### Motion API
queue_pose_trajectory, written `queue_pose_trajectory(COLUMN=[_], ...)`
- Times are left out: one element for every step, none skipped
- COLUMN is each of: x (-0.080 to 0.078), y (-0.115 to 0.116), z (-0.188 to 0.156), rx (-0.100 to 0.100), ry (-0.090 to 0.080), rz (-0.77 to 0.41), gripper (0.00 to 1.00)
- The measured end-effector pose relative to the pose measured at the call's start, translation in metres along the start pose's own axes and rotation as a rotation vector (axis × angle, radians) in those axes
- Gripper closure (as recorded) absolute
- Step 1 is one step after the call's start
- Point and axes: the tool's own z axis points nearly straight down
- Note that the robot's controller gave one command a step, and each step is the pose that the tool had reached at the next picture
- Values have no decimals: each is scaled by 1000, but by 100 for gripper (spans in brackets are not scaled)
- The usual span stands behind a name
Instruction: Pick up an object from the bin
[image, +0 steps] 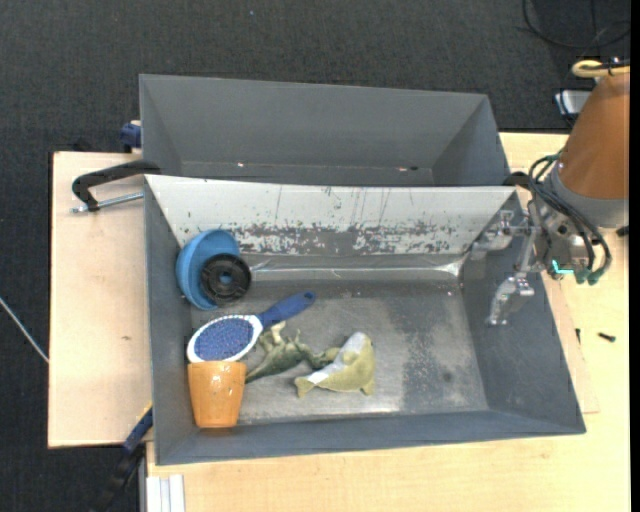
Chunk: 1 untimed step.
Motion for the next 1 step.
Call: queue_pose_trajectory(x=[-40], y=[83], z=[80], rx=[-3], ry=[-2], rz=[-141], gripper=[0])
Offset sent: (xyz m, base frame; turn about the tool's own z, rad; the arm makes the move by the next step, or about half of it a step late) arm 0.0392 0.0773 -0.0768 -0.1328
